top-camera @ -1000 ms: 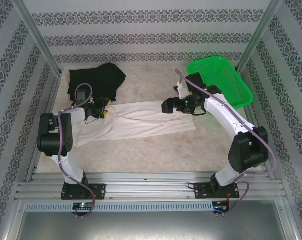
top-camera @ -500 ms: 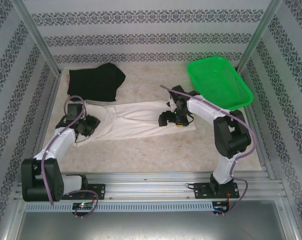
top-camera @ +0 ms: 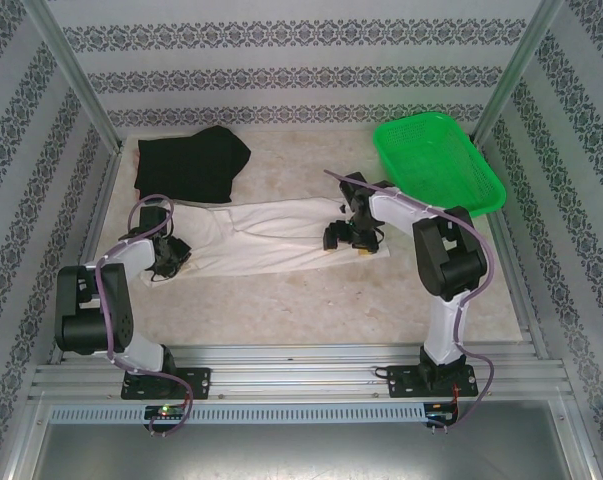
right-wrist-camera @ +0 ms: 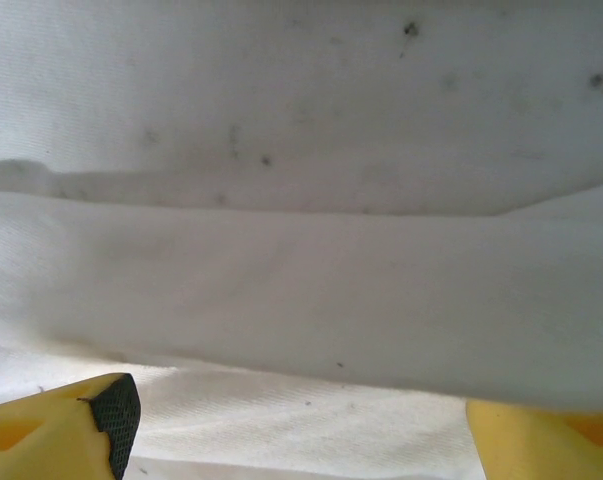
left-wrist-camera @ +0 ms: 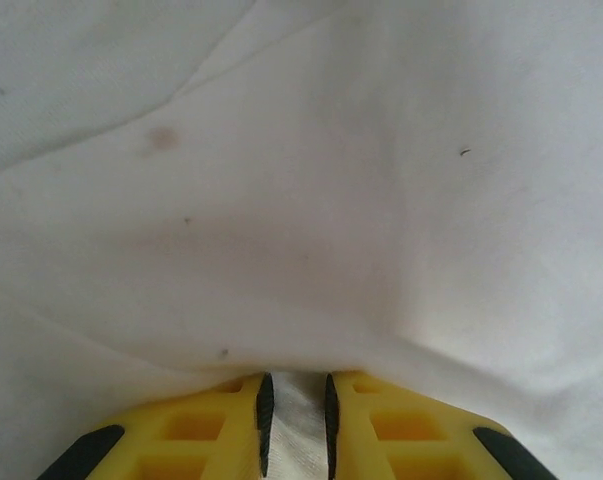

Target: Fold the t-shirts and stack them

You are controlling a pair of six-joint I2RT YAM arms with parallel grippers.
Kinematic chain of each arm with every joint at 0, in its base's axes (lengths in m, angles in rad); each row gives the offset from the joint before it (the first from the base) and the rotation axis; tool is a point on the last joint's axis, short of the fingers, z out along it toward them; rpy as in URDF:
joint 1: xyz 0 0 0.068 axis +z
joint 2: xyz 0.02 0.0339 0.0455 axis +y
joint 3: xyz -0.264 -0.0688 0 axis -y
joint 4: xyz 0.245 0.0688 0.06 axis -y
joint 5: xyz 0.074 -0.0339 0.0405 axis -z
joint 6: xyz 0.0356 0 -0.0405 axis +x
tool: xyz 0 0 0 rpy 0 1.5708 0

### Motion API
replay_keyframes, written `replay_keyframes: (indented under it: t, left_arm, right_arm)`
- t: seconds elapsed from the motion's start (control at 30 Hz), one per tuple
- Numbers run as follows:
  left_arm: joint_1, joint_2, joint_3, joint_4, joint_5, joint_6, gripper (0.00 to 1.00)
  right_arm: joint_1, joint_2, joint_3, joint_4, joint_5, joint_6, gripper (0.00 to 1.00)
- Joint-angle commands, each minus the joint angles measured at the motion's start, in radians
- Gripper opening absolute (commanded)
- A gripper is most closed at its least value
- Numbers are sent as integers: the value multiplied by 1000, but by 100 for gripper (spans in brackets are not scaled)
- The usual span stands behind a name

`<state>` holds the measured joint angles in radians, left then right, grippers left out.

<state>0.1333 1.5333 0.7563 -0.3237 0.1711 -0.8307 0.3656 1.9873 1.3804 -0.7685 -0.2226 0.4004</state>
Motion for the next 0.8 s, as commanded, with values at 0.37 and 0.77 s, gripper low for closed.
replay_keyframes:
  t: [0.37,0.77]
  left_arm:
    - [31,13,8,-18,-40,91,25]
    - [32,-2,0,-6,-22,93,27]
  right_arm:
    - [-106,145,289,-94,2,10,85]
    - [-99,88,246,-87,-122,-3,86]
